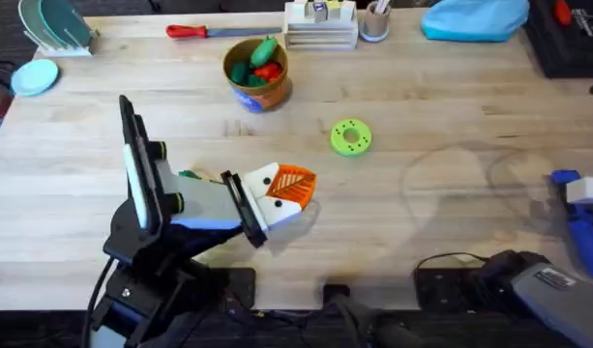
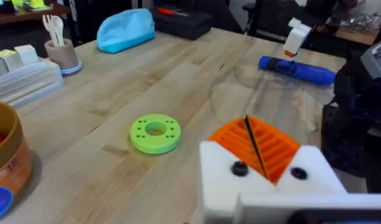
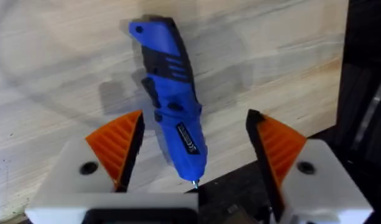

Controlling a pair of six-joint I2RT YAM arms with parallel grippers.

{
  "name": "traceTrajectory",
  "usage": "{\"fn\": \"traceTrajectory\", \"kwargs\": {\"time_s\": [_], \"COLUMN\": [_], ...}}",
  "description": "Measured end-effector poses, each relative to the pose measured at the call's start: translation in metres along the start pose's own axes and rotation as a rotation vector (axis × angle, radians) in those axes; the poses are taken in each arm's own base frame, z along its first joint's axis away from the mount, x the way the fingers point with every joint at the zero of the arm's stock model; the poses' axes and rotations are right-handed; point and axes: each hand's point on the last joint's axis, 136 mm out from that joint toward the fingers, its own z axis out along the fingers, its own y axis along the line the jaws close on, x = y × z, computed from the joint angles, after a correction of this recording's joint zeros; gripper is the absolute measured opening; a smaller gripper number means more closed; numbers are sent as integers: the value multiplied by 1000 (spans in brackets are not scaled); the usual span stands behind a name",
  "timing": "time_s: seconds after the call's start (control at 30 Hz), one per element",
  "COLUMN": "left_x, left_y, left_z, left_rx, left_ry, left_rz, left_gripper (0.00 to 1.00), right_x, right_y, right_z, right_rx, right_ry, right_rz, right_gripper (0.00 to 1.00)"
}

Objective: Pick up the gripper from the table and insert it into the empty holder that is missing its gripper. Then pick up a screw, insert it into the mounting hole, and use the screwdriver to tighten it. Finally, clean up the table by picking up the vegetable and placing it into the bucket.

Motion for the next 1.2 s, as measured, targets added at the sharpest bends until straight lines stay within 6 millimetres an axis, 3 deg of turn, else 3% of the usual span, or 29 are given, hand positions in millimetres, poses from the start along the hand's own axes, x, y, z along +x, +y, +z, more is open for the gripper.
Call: {"fn": "traceTrajectory", "kwargs": {"time_s": [0.6,0.97,1.1,1.2], "left_x": [0,0,0,0], "left_y": [0,0,0,0], "left_z": [0,0,0,0], "left_rx": [0,0,0,0], "left_ry": [0,0,0,0], "left_rz": [0,0,0,0], "left_gripper": [9,9,9,9], "right_x": [5,-1,-1,-1], "right_y": [32,31,33,35], "right_z": [54,73,74,74], "right_rx": [-254,-264,-274,-285], "right_ry": [92,96,95,94], "right_rz": [-11,-11,-11,-10], "right_gripper": [992,991,935,828]}}
